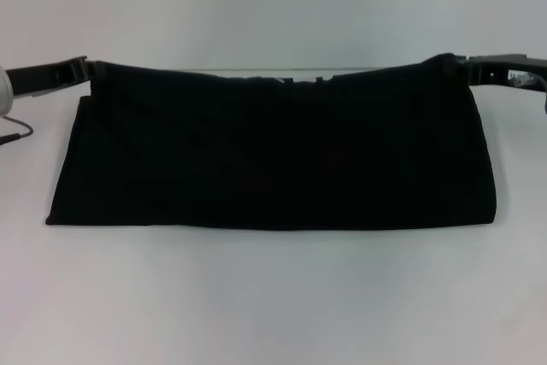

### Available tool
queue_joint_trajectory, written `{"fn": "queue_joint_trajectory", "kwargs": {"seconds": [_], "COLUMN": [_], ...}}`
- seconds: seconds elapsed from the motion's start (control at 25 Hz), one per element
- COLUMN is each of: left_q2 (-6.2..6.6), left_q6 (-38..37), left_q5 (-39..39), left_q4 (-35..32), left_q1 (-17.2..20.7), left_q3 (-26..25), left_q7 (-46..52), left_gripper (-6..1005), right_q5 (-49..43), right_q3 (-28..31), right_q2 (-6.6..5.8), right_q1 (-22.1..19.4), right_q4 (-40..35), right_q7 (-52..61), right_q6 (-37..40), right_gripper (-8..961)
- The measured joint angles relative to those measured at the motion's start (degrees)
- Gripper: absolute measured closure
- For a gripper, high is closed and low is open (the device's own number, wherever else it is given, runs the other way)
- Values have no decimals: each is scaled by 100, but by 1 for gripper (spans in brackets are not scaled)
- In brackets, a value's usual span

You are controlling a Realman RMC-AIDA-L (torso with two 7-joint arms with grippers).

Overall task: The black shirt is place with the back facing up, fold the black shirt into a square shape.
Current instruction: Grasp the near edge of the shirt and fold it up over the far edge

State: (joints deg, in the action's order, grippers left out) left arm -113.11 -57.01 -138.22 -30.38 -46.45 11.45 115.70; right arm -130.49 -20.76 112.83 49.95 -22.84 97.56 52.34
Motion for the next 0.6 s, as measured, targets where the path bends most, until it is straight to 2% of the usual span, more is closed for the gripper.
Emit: {"fn": "queue_joint_trajectory", "kwargs": {"seconds": [0.32, 0.6], "left_q2": [-4, -68], "left_q6": [121, 270], "left_q5": [80, 86], "left_q4": [-63, -45], "left_q1": [-74, -91], "left_q3": [17, 91], "left_q7": [-22, -25], "left_gripper": [874, 869], "right_q5": [7, 7], "right_q3": [-50, -88], "right_q2": [-7, 32], "right_q1": [200, 245], "right_q4": [48, 71], "right_q7": [1, -6], "right_q6": [-374, -447], "right_gripper": [912, 912]}}
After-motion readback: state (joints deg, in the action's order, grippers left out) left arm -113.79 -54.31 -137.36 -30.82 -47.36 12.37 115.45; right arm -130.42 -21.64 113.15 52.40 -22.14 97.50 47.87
